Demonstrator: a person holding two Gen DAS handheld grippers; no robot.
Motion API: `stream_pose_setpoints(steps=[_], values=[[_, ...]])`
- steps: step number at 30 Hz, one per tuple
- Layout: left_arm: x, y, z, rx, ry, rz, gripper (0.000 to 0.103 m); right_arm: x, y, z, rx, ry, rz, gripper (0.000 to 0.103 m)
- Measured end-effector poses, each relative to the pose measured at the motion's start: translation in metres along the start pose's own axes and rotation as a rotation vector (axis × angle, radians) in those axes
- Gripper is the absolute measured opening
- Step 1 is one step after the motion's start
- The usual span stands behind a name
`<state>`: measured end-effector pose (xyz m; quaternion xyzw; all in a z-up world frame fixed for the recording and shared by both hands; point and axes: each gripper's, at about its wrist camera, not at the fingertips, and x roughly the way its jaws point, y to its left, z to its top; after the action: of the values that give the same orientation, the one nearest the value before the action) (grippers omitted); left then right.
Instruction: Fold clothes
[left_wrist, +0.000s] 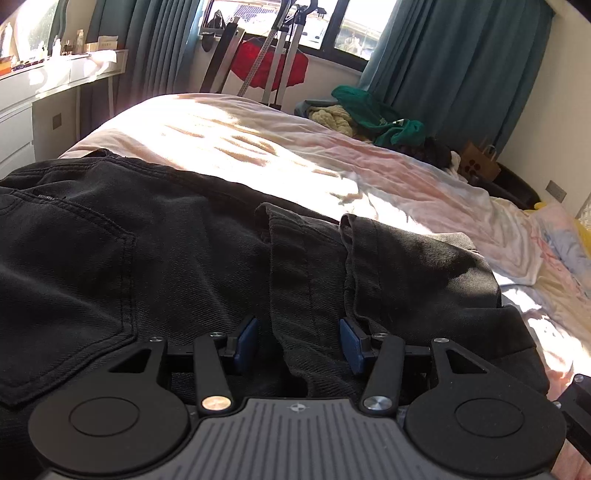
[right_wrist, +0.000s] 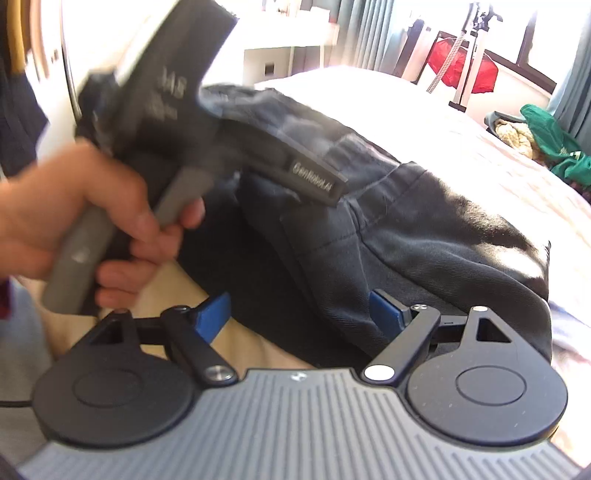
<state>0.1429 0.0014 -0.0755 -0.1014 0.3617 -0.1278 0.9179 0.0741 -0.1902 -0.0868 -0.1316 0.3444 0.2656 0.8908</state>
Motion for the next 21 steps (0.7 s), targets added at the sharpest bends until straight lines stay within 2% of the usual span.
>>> stream_pose_setpoints(steps=[3, 5, 7, 9, 10, 14, 15, 16, 17, 18, 19, 20, 21], values=[[-0.005, 0.009, 0.004, -0.066, -0.011, -0.037, 0.054, -0.023, -0.016, 0.001, 0.091, -0.080, 0.032, 0.084], [-0.008, 0.015, 0.007, -0.108, -0.022, -0.059, 0.058, -0.027, -0.023, 0.001, 0.127, -0.131, 0.006, 0.084], [-0.005, 0.020, 0.012, -0.146, -0.025, -0.073, 0.063, -0.022, -0.029, 0.000, 0.170, -0.146, -0.013, 0.083], [0.004, 0.025, 0.016, -0.161, -0.014, -0.078, 0.062, -0.011, -0.036, -0.002, 0.221, -0.132, 0.016, 0.081], [0.009, 0.027, 0.017, -0.163, -0.003, -0.075, 0.059, -0.006, -0.040, -0.002, 0.247, -0.124, 0.035, 0.073], [0.020, 0.031, 0.016, -0.167, 0.010, -0.083, 0.041, 0.002, -0.051, -0.004, 0.335, -0.140, 0.101, 0.057], [0.020, 0.031, 0.015, -0.168, 0.011, -0.086, 0.031, 0.003, -0.053, -0.005, 0.356, -0.149, 0.119, 0.054], [0.021, 0.029, 0.015, -0.168, 0.017, -0.089, 0.023, 0.004, -0.056, -0.005, 0.375, -0.155, 0.136, 0.046], [0.020, 0.027, 0.014, -0.159, 0.020, -0.081, 0.022, 0.006, -0.058, -0.005, 0.384, -0.148, 0.151, 0.040], [0.019, 0.025, 0.013, -0.146, 0.015, -0.069, 0.016, 0.008, -0.059, -0.005, 0.393, -0.142, 0.166, 0.037], [0.018, 0.022, 0.013, -0.132, 0.008, -0.059, 0.007, 0.010, -0.061, -0.005, 0.403, -0.136, 0.180, 0.029], [0.017, 0.019, 0.012, -0.122, 0.003, -0.048, 0.007, 0.012, -0.063, -0.005, 0.412, -0.130, 0.193, 0.020], [0.016, 0.018, 0.012, -0.117, -0.001, -0.038, 0.006, 0.014, -0.064, -0.005, 0.418, -0.126, 0.202, 0.017]])
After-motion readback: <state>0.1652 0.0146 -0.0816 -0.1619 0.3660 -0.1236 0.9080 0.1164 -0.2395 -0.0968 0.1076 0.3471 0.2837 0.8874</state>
